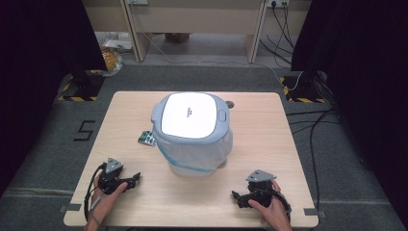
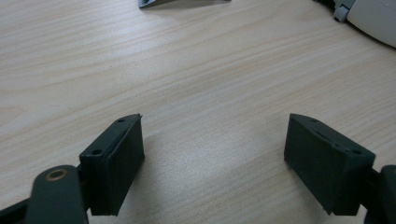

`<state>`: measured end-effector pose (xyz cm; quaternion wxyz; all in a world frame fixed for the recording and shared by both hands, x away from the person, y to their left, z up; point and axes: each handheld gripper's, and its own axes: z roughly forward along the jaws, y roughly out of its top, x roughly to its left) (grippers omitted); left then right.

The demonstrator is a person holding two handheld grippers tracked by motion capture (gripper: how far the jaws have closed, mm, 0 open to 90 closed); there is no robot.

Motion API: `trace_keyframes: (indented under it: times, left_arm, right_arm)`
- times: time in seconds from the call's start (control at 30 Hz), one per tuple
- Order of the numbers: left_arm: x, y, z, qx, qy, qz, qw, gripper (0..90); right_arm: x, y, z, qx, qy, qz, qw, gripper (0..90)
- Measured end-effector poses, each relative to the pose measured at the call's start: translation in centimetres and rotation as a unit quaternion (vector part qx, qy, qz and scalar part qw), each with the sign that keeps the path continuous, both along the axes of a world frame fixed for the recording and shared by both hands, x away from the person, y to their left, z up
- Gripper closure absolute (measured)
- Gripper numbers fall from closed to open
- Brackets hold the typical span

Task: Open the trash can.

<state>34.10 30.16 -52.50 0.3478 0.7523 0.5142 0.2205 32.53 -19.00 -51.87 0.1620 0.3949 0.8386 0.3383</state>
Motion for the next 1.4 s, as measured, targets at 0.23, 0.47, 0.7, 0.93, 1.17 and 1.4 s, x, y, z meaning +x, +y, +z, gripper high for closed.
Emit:
trace_keyframes:
  times: [0.23, 0.47, 0.7, 0.93, 1.17, 1.4]
  left_arm:
    - [-0.3, -0.4, 0.0, -0.006, -0.002, -0.004, 1.0000, 18.0]
    - [-0.8, -2.6, 1.0, -0.014, -0.020, -0.031, 0.9992, 17.8]
    - [-1.0, -6.1, 1.8, -0.023, -0.040, -0.075, 0.9961, 17.6]
    - [-0.5, -9.9, 2.4, -0.014, -0.063, -0.114, 0.9914, 17.9]
    - [-0.1, -10.3, 2.5, -0.025, -0.068, -0.106, 0.9917, 18.2]
    - [1.0, -10.4, 2.5, -0.015, -0.081, -0.086, 0.9928, 13.7]
  right_arm:
    - [0.4, -0.8, 0.4, 0.013, -0.005, -0.006, 0.9999, 19.0]
    - [1.8, -1.4, 1.9, 0.032, -0.024, -0.038, 0.9985, 15.7]
    - [4.3, -0.5, 3.4, 0.047, -0.050, -0.044, 0.9967, 16.4]
    - [8.4, 1.5, 3.3, 0.066, -0.060, -0.048, 0.9948, 17.3]
    - [9.9, 2.9, 2.3, 0.071, -0.050, -0.053, 0.9949, 18.4]
    - [10.1, 3.0, 1.5, 0.078, -0.029, -0.070, 0.9941, 15.0]
